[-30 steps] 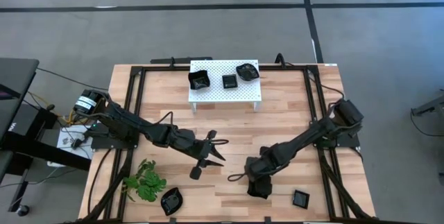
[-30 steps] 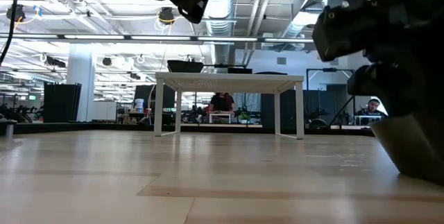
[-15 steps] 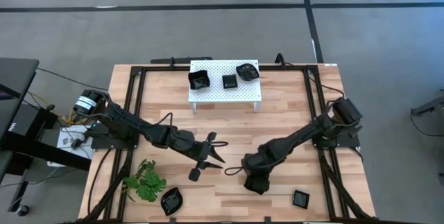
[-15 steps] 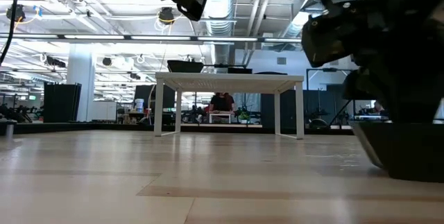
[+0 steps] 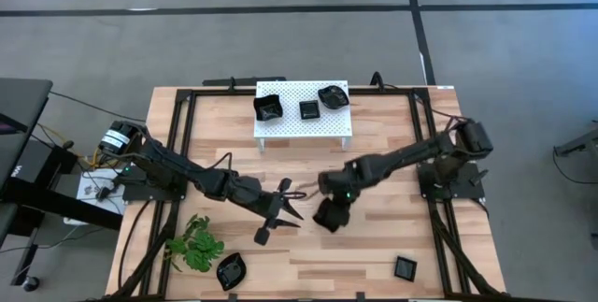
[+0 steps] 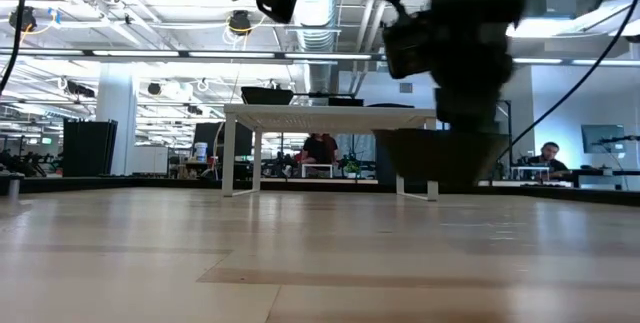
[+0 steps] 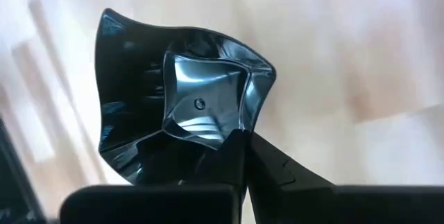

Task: Pick & Place Mini shaped plates
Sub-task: Stack the distorted square plate on top of the other distorted square plates on the shelf

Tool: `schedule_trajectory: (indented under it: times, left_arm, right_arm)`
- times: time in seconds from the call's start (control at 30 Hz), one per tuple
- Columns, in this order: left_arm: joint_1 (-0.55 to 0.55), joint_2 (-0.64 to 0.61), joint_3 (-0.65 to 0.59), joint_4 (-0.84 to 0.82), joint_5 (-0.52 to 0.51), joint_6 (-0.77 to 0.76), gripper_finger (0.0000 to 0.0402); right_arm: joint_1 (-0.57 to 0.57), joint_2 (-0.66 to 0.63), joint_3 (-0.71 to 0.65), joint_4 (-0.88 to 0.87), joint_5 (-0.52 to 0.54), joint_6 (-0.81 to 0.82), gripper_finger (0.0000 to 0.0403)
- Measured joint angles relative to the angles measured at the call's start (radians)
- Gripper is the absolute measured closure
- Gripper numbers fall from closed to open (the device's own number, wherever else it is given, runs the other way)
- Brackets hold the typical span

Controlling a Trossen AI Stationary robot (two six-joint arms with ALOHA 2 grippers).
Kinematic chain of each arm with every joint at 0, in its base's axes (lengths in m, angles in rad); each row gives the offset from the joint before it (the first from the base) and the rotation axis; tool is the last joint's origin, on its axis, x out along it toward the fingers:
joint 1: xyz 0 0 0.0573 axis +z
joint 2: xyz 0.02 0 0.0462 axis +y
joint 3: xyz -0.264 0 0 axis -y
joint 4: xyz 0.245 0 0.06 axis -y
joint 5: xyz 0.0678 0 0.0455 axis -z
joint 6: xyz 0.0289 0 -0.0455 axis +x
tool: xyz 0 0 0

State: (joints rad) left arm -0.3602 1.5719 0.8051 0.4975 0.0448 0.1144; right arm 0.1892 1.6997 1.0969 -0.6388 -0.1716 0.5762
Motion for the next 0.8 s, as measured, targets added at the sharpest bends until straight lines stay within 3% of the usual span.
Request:
schedule_trajectory:
  times: [0.23,0.57,0.67,0.8]
  left_arm:
    - [0.001,0.0,0.0,-0.001,-0.046,0.119,0.0298]
    - [0.053,0.07,0.0,-0.002,-0.063,0.157,0.0233]
    - [0.054,0.121,0.0,0.002,-0.066,0.192,0.0232]
    - [0.055,0.176,0.013,0.001,-0.147,0.211,0.0246]
  right_arm:
    - [-0.129,-0.018,0.0,0.004,-0.02,-0.06,0.04]
    - [-0.179,-0.018,0.0,0.081,-0.101,-0.089,0.0401]
    - [-0.183,-0.018,0.0,0.101,-0.118,-0.089,0.0402]
    - [-0.186,-0.018,0.0,0.115,-0.12,-0.089,0.0402]
